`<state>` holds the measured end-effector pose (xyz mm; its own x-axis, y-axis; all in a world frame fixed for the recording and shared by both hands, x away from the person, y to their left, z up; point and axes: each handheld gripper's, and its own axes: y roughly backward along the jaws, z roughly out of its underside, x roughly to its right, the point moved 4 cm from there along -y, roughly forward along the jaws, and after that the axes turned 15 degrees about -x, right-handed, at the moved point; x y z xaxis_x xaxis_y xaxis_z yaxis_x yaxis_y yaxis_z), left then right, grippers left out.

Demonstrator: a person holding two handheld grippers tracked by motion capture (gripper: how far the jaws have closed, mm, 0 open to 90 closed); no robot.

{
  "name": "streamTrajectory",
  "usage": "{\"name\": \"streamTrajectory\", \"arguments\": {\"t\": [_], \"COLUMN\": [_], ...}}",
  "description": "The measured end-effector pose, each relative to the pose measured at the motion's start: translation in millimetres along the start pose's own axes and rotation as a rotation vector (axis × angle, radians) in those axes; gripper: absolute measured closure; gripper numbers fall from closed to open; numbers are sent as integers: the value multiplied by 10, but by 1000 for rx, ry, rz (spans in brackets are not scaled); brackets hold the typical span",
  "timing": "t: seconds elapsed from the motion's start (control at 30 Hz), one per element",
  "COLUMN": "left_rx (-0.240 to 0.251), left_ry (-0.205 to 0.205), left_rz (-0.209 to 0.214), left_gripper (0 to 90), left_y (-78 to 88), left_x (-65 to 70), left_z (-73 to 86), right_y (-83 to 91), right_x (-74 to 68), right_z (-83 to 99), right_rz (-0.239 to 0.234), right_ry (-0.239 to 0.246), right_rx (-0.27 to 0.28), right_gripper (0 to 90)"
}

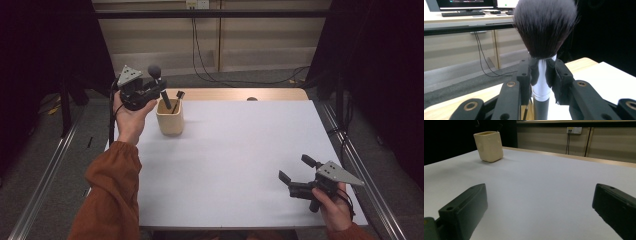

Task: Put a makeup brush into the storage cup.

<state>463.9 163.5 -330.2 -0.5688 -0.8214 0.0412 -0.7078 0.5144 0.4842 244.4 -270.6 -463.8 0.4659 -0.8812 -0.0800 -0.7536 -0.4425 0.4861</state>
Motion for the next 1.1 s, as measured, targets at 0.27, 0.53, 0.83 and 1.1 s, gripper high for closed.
{"name": "streamTrajectory", "arguments": {"t": [0.27, 0.53, 0.83, 1.1], "left_rx": [-11, -31, -67, -85], "left_ry": [6, 17, 22, 29], "left_rz": [-2, -17, -40, -35], "left_gripper": [710, 711, 710, 710], "left_y": [-87, -195, -302, -358], "left_x": [-18, -75, -149, -166], "left_z": [68, 154, 266, 361], "right_y": [-5, -4, 0, -3], "right_x": [-5, -10, -7, -12], "right_z": [3, 5, 8, 8], "right_rz": [0, -3, -3, -5], "right_ry": [-5, 0, 10, 8], "right_rx": [1, -1, 1, 1], "right_gripper": [0, 0, 0, 0]}}
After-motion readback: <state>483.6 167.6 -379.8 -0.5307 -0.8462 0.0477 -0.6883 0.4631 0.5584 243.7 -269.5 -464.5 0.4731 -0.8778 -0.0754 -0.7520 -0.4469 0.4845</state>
